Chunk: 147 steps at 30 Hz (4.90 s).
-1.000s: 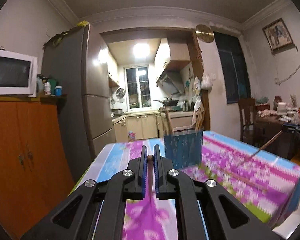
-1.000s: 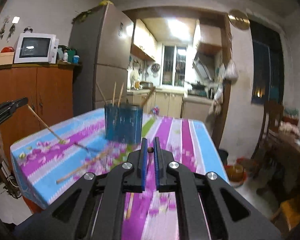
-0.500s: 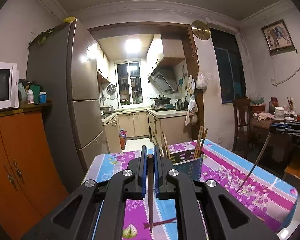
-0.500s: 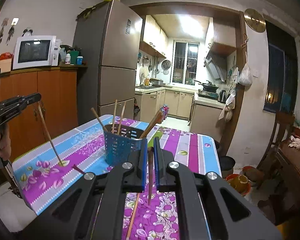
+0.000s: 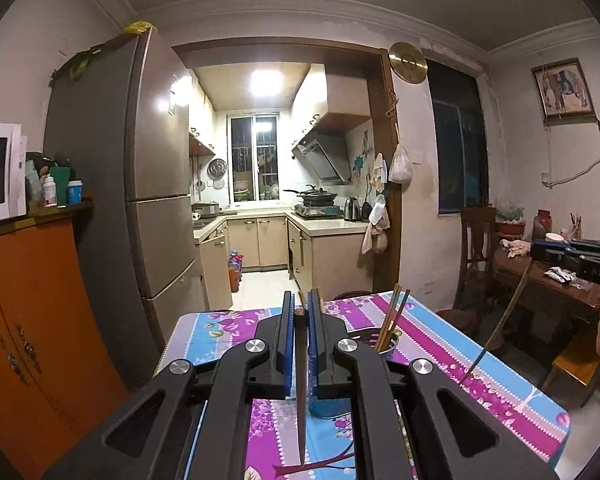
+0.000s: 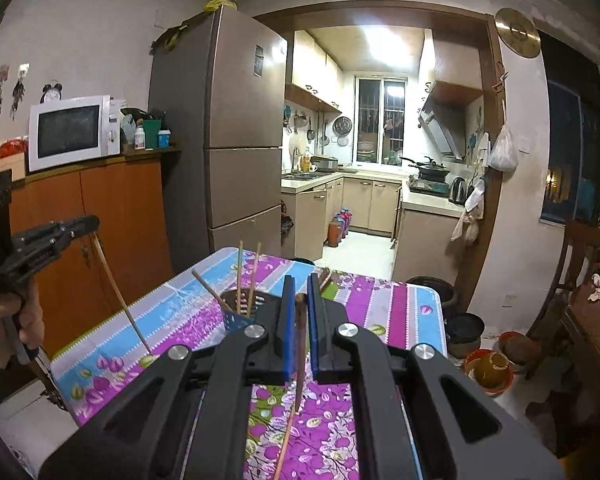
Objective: Organize utensils
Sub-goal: 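Lift both held chopsticks and carry them over the blue holder, then lower both chopsticks tip-first into the blue holder, then open both tools to release the chopsticks into the holder, then move both open tools back to the last chopsticks on the tablecloth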
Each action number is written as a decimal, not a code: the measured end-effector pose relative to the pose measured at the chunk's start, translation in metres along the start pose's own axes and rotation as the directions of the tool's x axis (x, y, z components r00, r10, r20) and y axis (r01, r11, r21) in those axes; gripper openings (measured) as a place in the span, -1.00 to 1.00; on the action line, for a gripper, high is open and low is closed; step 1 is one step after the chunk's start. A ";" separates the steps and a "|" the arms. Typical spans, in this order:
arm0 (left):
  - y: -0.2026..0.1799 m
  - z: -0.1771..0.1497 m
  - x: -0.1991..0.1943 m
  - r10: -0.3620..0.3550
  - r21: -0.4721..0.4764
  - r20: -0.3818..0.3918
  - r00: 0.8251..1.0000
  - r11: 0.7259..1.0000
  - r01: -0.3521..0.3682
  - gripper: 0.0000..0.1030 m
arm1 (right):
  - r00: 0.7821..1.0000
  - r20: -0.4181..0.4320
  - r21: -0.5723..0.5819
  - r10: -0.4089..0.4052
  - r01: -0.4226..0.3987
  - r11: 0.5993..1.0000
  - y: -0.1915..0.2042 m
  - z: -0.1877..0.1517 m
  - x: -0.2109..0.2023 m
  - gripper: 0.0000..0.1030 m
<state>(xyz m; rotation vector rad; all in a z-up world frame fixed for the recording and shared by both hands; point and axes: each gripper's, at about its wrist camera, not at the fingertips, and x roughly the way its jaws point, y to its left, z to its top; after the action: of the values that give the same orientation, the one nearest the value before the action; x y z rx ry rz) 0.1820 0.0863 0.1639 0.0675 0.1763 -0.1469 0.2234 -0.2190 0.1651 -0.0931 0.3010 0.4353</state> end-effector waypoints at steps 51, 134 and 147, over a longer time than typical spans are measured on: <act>-0.016 0.076 0.207 -0.063 -0.076 -0.058 0.996 0.995 0.059 -0.86 | 0.988 -0.125 0.058 0.091 -0.084 0.995 -0.012 0.091 0.167 -0.91; -0.049 -0.135 -0.065 0.023 -0.048 0.140 0.990 0.999 -0.017 0.80 | 0.970 0.238 0.015 -0.041 0.039 0.999 0.061 -0.141 -0.056 0.88; -0.064 -0.265 -0.044 -0.066 -0.046 -0.105 0.992 0.997 0.061 0.60 | 0.992 -0.126 0.092 0.022 -0.011 0.996 0.060 -0.279 -0.008 -0.28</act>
<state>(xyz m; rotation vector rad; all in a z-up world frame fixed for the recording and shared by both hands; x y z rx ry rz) 0.0847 0.0505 -0.0922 0.0271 0.2880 -0.2030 0.1169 -0.2104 -0.0992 -0.0293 0.4461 0.4322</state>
